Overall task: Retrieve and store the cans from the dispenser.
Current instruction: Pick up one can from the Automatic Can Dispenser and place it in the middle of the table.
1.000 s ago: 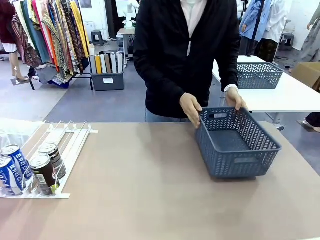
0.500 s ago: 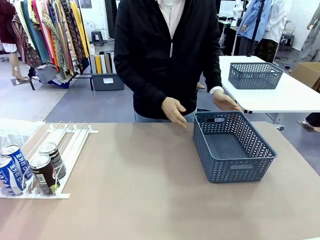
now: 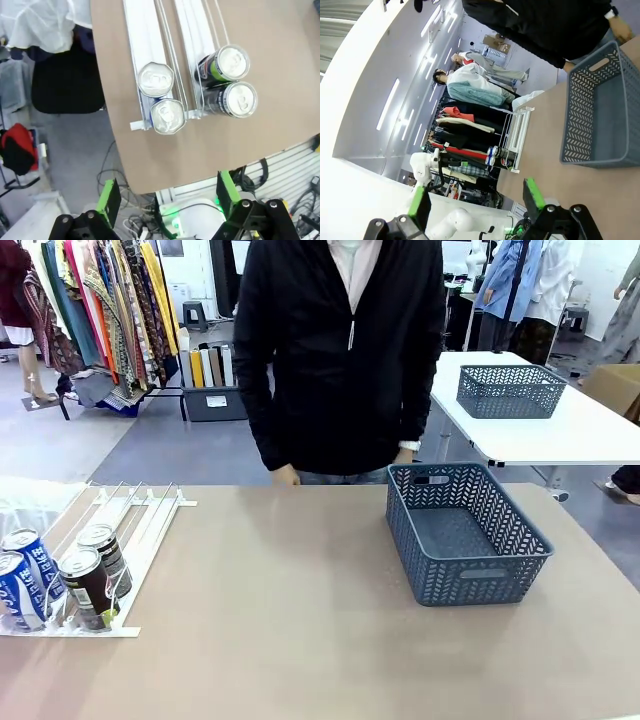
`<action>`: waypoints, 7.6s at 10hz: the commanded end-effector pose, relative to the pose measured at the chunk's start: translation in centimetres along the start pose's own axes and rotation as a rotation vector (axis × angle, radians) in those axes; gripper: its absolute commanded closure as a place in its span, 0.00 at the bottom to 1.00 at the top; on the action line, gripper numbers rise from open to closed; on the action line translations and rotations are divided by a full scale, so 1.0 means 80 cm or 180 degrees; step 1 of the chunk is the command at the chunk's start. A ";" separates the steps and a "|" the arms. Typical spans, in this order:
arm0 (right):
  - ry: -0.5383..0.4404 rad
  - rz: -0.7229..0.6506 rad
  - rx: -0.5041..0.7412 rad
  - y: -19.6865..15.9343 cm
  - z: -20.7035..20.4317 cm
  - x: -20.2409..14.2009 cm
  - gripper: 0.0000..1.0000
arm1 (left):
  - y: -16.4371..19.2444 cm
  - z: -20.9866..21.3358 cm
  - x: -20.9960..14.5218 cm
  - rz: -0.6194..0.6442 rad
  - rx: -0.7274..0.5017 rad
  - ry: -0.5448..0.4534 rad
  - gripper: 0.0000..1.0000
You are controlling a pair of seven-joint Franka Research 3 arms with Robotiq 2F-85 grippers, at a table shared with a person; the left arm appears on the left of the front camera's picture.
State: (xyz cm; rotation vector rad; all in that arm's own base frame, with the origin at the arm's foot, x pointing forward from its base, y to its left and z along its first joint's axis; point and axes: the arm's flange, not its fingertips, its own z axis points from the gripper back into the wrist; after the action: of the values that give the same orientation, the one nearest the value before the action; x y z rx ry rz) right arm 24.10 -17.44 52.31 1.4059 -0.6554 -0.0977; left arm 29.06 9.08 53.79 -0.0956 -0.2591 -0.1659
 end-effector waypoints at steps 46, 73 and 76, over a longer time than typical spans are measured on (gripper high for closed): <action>-0.0037 0.0051 0.0056 0.004 -0.001 0.004 0.00 | -0.449 -0.063 0.188 -0.1787 -0.0229 0.0192 1.00; -0.0037 0.0051 0.0056 0.004 -0.001 0.004 0.00 | 0.058 -0.028 -0.046 0.0388 -0.2915 -0.0902 0.00; -0.0037 0.0051 0.0056 0.004 -0.001 0.004 0.00 | 0.090 -0.026 -0.072 0.0567 -0.2855 -0.0817 0.00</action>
State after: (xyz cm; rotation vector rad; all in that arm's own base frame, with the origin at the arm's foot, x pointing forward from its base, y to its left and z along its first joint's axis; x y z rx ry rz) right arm 24.04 -17.47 52.29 1.4055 -0.6517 -0.1000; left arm 25.56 16.94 48.18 -1.0892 -0.4447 -0.0220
